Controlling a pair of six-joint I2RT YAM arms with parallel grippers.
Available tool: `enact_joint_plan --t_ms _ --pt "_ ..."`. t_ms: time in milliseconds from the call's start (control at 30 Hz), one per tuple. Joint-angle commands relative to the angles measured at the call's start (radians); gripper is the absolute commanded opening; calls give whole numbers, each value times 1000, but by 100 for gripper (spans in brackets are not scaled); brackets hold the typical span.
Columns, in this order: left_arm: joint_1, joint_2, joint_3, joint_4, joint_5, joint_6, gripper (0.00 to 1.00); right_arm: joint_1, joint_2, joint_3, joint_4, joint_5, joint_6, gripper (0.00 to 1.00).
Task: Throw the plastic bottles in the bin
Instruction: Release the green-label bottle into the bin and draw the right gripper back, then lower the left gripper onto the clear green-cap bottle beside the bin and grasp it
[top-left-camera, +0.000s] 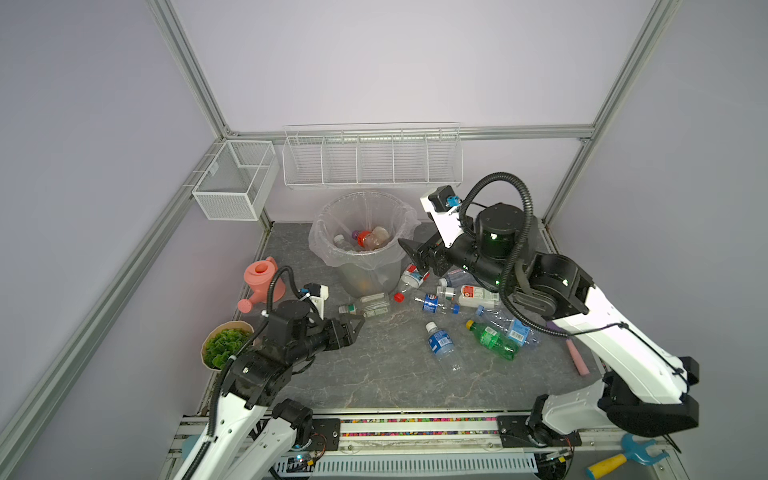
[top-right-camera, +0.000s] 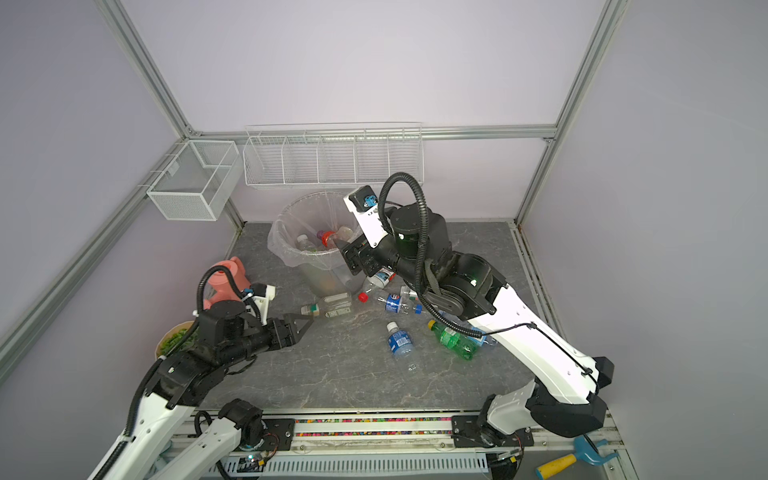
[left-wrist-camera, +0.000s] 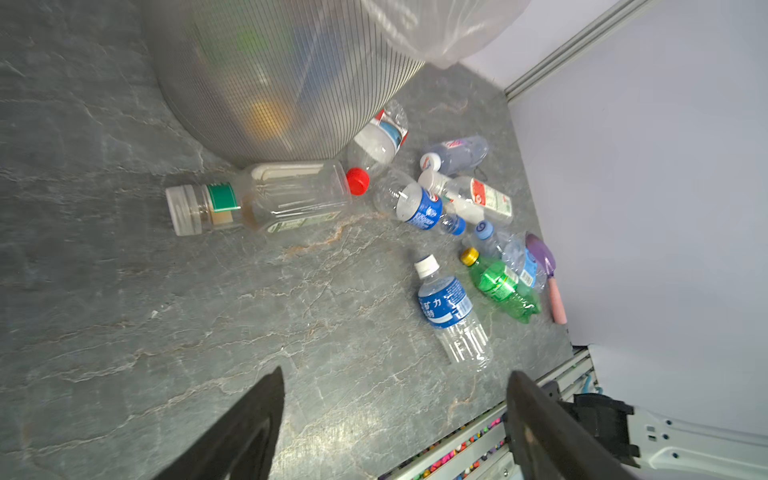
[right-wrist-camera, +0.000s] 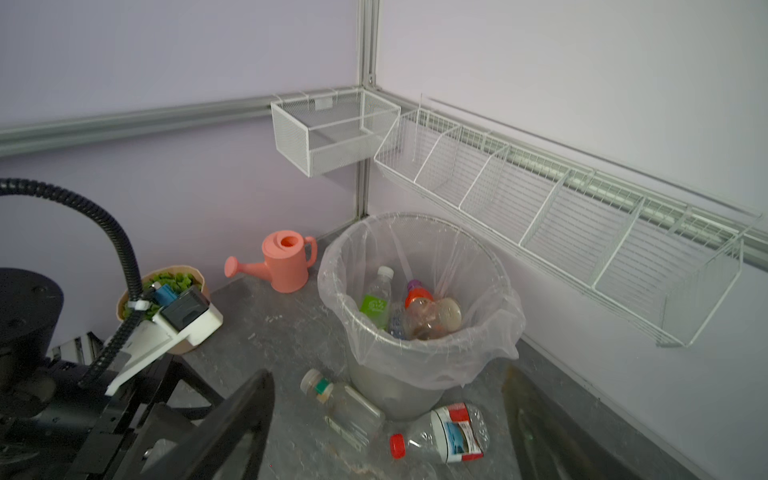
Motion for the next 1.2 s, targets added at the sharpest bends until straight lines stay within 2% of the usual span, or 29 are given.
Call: enact_joint_plan --t_ms 0,300,433,733,1167 --pt "-69 24 -20 99 -64 -1 86 1 -98 -98 52 54 4 88" --pt "-82 195 -134 331 -168 -3 91 -74 -292 -403 55 74 114 88" --pt "-82 310 -132 387 -263 7 94 -104 -382 -515 52 73 162 88" --pt "-6 554 -104 554 -364 34 97 -133 -481 -610 -2 69 214 88" --pt "16 655 -81 641 -390 147 98 -145 -556 -713 -3 28 285 88"
